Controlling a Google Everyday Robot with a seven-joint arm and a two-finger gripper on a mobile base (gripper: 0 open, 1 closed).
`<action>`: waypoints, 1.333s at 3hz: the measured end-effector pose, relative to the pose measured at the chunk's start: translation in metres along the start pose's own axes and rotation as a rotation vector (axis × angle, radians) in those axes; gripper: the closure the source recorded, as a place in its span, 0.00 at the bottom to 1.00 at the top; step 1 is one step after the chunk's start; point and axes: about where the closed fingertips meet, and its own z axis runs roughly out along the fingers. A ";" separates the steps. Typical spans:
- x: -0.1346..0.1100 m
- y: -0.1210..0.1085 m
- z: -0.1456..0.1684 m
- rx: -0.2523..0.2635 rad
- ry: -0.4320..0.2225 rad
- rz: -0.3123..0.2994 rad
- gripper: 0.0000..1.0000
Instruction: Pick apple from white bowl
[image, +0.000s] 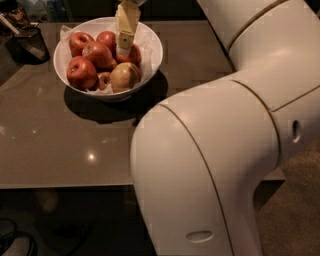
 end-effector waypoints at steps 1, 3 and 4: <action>-0.010 -0.002 0.012 -0.014 -0.030 -0.035 0.00; -0.016 -0.007 0.031 -0.051 -0.055 -0.068 0.42; -0.015 -0.010 0.037 -0.061 -0.063 -0.062 0.62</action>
Offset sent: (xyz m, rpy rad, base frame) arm 0.0187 0.0229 -0.0084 0.0110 0.0413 0.1272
